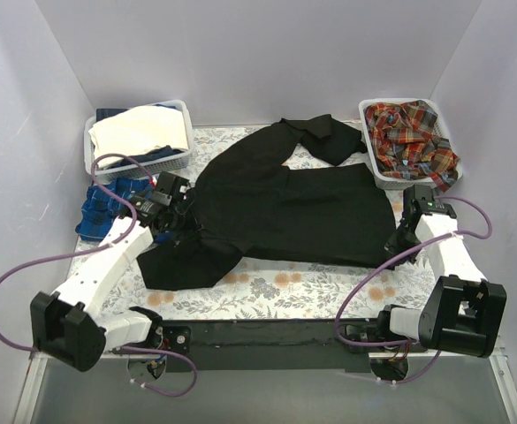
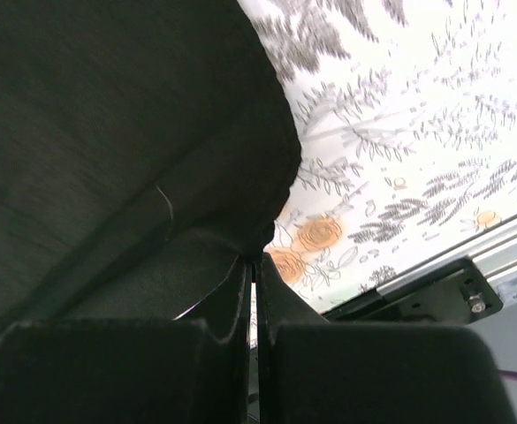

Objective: Fold and stack the long sleeve shirts
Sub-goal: Fold the shirt

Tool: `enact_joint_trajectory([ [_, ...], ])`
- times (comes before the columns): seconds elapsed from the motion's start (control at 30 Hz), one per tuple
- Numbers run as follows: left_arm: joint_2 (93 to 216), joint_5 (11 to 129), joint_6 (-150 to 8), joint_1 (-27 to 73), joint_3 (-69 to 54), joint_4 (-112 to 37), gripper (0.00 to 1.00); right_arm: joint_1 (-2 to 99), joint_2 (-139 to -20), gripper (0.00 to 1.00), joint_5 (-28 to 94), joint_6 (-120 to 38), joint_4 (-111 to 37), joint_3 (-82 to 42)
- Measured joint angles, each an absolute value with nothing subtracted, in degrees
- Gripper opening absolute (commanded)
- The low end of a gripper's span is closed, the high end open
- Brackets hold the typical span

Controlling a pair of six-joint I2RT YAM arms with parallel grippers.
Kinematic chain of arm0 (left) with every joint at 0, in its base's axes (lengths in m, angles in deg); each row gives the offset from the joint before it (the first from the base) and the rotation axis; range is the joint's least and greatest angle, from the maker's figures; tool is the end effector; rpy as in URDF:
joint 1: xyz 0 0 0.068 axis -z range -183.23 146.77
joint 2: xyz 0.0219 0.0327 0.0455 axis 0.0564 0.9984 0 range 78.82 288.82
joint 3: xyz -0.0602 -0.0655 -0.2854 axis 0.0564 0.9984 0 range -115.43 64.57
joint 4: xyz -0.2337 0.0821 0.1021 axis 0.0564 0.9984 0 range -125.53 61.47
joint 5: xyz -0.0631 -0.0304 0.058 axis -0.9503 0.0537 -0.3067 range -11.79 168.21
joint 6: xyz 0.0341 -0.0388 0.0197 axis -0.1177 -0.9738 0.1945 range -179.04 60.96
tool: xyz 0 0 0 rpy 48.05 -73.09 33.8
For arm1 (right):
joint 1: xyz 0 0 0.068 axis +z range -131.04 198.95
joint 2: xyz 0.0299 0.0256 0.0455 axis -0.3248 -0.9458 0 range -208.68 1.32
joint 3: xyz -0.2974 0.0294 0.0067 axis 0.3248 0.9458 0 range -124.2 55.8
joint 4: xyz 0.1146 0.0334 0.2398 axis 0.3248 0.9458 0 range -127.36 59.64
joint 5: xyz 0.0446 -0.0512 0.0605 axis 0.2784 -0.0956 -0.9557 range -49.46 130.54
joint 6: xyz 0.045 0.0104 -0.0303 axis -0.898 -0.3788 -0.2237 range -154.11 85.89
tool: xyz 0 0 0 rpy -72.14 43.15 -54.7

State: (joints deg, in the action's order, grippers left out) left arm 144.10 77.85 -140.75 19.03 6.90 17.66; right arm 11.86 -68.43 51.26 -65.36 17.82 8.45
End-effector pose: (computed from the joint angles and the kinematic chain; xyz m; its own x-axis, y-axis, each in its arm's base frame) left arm 0.1946 -0.0800 0.3064 -0.4941 -0.8670 -0.0650 -0.7444 0.4605 -0.4835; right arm 0.1965 -0.0314 0.2375 -0.7450 0.6063 -0.2782 0.6404 0.7668 -0.0438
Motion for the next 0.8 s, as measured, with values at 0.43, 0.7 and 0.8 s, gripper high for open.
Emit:
enact_joint_trajectory([
  [0.43, 157.3, 83.4, -136.6, 19.3, 1.7, 13.1, 0.00, 11.9, -81.8, 0.01, 48.6, -60.5, 11.6, -3.1],
  [0.7, 160.7, 85.3, -136.1, 19.4, 1.7, 10.4, 0.00, 11.9, -84.6, 0.11, 45.5, -58.2, 8.4, -7.9],
  [0.8, 164.1, 85.2, -136.1, 19.4, 1.0, 9.0, 0.03, 11.9, -87.3, 0.31, 45.7, -57.8, 7.4, -9.5],
])
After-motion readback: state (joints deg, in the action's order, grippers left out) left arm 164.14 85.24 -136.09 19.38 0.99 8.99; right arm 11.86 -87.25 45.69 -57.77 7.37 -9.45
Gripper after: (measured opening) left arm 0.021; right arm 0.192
